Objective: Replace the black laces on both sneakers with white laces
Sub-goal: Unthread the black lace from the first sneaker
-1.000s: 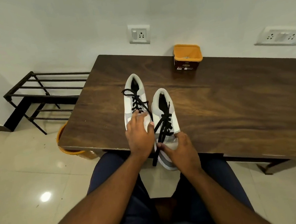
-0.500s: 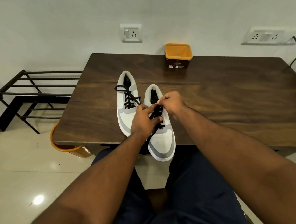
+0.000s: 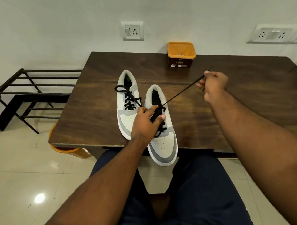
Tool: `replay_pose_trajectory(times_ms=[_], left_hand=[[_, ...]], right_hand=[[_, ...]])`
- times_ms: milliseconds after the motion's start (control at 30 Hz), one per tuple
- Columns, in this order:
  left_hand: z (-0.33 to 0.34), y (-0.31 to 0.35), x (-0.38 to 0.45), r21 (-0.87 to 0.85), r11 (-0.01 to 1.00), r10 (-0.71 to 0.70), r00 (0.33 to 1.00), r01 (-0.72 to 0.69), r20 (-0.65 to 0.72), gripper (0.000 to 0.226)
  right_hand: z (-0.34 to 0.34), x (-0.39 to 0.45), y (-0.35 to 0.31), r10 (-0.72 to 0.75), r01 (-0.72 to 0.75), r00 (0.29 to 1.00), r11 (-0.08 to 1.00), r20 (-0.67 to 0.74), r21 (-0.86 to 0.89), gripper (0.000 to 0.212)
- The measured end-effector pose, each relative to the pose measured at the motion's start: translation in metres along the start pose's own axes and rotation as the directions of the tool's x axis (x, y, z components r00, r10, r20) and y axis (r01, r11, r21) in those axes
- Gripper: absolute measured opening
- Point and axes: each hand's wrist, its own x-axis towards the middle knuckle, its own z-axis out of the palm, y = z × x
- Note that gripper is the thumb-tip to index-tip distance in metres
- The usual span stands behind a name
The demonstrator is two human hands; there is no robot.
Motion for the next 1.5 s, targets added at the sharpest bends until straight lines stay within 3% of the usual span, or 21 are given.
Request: replay_pose_trajectory(times_ms=[33,100,167,200,267,300,333,433,533,600,700,800,867,933,1000,1100,1167,1233,1367,1400,1500], left_hand=[[0.001,0.0,0.0,0.006,1.0,0.005,1.0,-0.005,-0.011,0.043],[0.003,-0.003,0.0,0.014,0.999,0.032,0.999,-0.032,-0.023,0.037],[0.004,-0.007,0.0,0.02,0.998,0.06,0.998,-0.059,-0.031,0.037],[0.005,-0.009,0.0,0.019,0.998,0.062,0.997,-0.061,-0.034,0.037],[0.006,-0.009,0.0,0.022,0.998,0.053,0.998,-0.053,-0.042,0.038],[0.006,-0.008,0.001,0.027,0.998,0.049,0.998,-0.048,-0.045,0.038],[0.006,-0.008,0.001,0.03,0.999,0.046,0.998,-0.044,-0.044,0.038],[0.007,-0.009,0.001,0.037,0.998,0.045,0.998,-0.044,-0.042,0.037],[0.007,-0.011,0.0,0.053,0.997,0.055,0.997,-0.053,-0.045,0.039],[0.006,-0.012,-0.001,0.062,0.996,0.062,0.997,-0.06,-0.034,0.043],[0.006,-0.012,-0.001,0.056,0.996,0.076,0.996,-0.073,-0.045,0.039],[0.007,-0.009,-0.002,0.042,0.996,0.076,0.996,-0.074,-0.054,0.036],[0.007,-0.009,-0.003,0.05,0.995,0.086,0.995,-0.083,-0.05,0.037],[0.006,-0.01,-0.004,0.051,0.995,0.086,0.996,-0.084,-0.039,0.038],[0.005,-0.01,-0.003,0.04,0.997,0.072,0.997,-0.071,-0.022,0.04],[0.003,-0.009,-0.003,0.039,0.997,0.065,0.998,-0.064,-0.008,0.042],[0.002,-0.009,-0.003,0.042,0.997,0.063,0.998,-0.063,-0.003,0.042],[0.001,-0.008,-0.003,0.052,0.997,0.061,0.998,-0.061,0.004,0.042],[0.001,-0.008,-0.004,0.043,0.997,0.063,0.998,-0.063,0.009,0.042],[0.001,-0.008,-0.004,0.037,0.998,0.059,0.998,-0.059,0.006,0.042],[0.001,-0.009,-0.003,0.031,0.999,0.044,0.999,-0.044,0.009,0.041]], right_hand=[[-0.002,-0.004,0.009,0.013,-0.006,0.999,0.992,0.05,-0.125,0.009],[-0.005,-0.014,0.03,-0.007,0.066,0.991,0.897,0.136,-0.437,0.054],[-0.002,-0.033,0.041,-0.063,0.219,0.943,0.857,0.328,-0.466,0.083],[0.0,-0.044,0.044,-0.075,0.308,0.869,0.855,0.488,-0.417,0.077],[0.005,-0.064,0.046,-0.009,0.527,0.635,0.736,0.772,-0.424,0.05],[0.007,-0.071,0.047,0.021,0.618,0.555,0.659,0.832,-0.429,0.039],[0.008,-0.074,0.047,0.013,0.675,0.527,0.601,0.85,-0.428,0.032],[0.008,-0.073,0.047,-0.096,0.731,0.555,0.53,0.826,-0.43,0.022],[0.004,-0.067,0.039,-0.12,0.712,0.57,0.566,0.813,-0.415,0.016],[-0.001,-0.059,0.023,-0.169,0.584,0.689,0.705,0.705,-0.402,0.012],[-0.011,-0.034,-0.015,-0.085,0.128,0.916,0.988,0.392,-0.084,0.007],[-0.017,-0.015,-0.026,0.046,-0.096,0.979,0.964,0.201,0.247,0.008],[-0.014,-0.015,-0.011,0.054,-0.073,0.986,0.991,0.156,0.115,0.017],[-0.014,-0.021,0.017,-0.086,0.144,0.978,0.937,0.187,-0.319,0.054],[-0.015,-0.037,0.038,-0.281,0.475,0.87,0.698,0.406,-0.535,0.073],[-0.007,-0.062,0.056,-0.259,0.764,0.575,0.508,0.776,-0.397,0.051],[-0.003,-0.071,0.055,-0.2,0.847,0.471,0.376,0.859,-0.377,0.03],[0.0,-0.075,0.044,-0.189,0.884,0.436,0.273,0.88,-0.379,0.013],[0.006,-0.063,0.018,-0.227,0.92,0.388,0.037,0.893,-0.391,0.01],[0.006,-0.057,0.01,-0.314,0.905,0.417,0.051,0.853,-0.423,0.01],[0.004,-0.036,-0.014,-0.555,0.797,0.59,0.283,0.586,-0.534,0.008]])
